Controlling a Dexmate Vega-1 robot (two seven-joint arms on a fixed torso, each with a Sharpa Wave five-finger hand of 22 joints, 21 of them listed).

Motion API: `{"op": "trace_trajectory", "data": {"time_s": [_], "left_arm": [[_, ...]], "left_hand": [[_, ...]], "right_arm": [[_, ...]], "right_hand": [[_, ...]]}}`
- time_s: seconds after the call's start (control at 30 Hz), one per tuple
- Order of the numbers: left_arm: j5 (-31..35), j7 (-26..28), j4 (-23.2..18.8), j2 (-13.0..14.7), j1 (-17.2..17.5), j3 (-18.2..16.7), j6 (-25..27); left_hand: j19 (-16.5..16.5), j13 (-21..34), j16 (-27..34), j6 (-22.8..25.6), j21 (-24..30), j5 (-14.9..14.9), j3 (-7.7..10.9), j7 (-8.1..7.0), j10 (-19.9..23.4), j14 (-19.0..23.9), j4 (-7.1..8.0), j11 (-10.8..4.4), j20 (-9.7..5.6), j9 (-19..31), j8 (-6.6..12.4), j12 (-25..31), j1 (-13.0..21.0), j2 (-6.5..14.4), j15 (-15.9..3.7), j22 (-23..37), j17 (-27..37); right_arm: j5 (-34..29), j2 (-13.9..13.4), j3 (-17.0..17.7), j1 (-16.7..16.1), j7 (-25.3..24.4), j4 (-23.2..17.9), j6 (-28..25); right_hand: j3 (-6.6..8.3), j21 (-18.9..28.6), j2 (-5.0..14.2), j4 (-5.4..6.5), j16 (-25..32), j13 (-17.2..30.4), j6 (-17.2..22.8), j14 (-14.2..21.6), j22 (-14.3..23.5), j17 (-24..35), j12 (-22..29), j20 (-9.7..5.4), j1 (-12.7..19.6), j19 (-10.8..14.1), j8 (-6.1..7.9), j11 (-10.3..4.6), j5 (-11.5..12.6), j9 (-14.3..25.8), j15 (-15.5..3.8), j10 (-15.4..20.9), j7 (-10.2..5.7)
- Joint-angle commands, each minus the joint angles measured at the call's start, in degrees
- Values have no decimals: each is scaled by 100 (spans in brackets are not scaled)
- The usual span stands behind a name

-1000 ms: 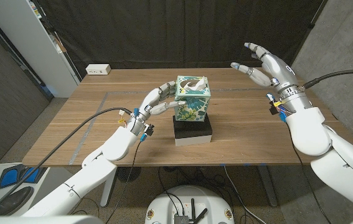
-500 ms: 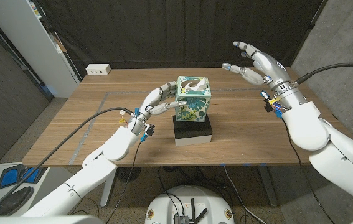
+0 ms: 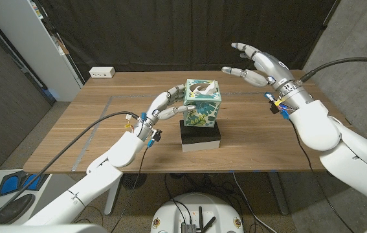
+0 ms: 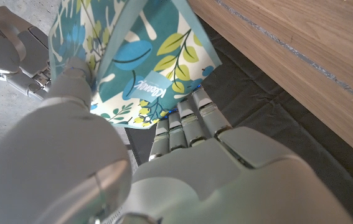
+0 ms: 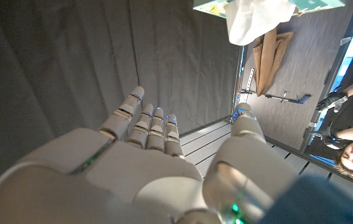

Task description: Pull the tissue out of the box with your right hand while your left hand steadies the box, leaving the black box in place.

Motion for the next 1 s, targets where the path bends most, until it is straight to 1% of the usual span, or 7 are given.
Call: {"op": "trace_trajectory", "data": {"time_s": [0.03,0.43,0.5,0.63,0.7,0.83,1.0], "left_arm": [[77,43,-106,-3,15,0,22],[117,138,-144,-34,95,-39,-13],[111,153,-150,-41,111,-47,-1],[157,178,-168,-38,132,-61,-7],[124,168,-171,-38,141,-68,-17],[160,198,-202,-30,170,-98,-13],[169,194,-223,-24,182,-106,5]], "left_hand": [[71,31,-13,46,12,29,9,12,35,-11,11,-19,-84,36,27,-6,367,401,-39,21,5],[75,37,-18,49,11,31,3,11,29,-12,18,-26,-78,37,20,-17,366,415,-42,21,6],[72,38,-21,51,10,32,5,9,35,-15,16,-22,-80,38,20,-15,368,414,-40,21,5],[69,40,-23,57,7,34,2,16,19,-13,23,-11,-79,38,19,-25,360,420,-40,21,6],[65,40,-24,58,6,34,2,16,22,-13,21,-14,-78,38,18,-25,361,418,-41,21,4],[62,43,-24,57,3,36,3,15,31,-8,22,-27,-77,39,14,-25,362,426,-35,20,5],[65,45,-28,62,4,38,7,16,38,-9,26,-45,-74,40,13,-25,360,437,-36,20,5]], "right_arm": [[-23,-229,9,118,388,-113,83],[-147,-370,73,87,725,-283,-81],[-150,-456,108,100,854,-307,-89],[-338,-524,101,93,939,-402,-195],[-359,-544,117,91,982,-423,-195],[-439,-581,112,102,1092,-492,-272],[-663,-690,40,193,1274,-610,-425]], "right_hand": [[28,-15,-30,5,11,15,41,7,16,8,-9,28,60,18,-14,-3,35,23,-22,36,-41],[62,-16,-37,-10,0,17,214,-21,14,3,-14,44,150,25,46,-12,60,28,-8,28,-92],[71,-16,-39,-17,-5,18,247,-32,14,1,-15,40,176,27,57,-19,67,29,7,25,-111],[114,-34,-45,-46,-22,18,315,-73,11,-7,-27,44,292,-10,76,-56,93,33,-6,-7,-321],[160,-35,-49,-70,-33,19,390,-101,9,-16,-34,48,413,-11,99,-115,118,37,14,-34,-414],[223,-34,-44,-94,-40,20,467,-118,6,-28,-41,41,573,-5,122,-148,152,43,8,-67,-542],[332,-44,-54,-119,-63,23,578,-184,1,-50,-52,10,871,-27,153,-265,213,54,-18,-131,-714]]}}
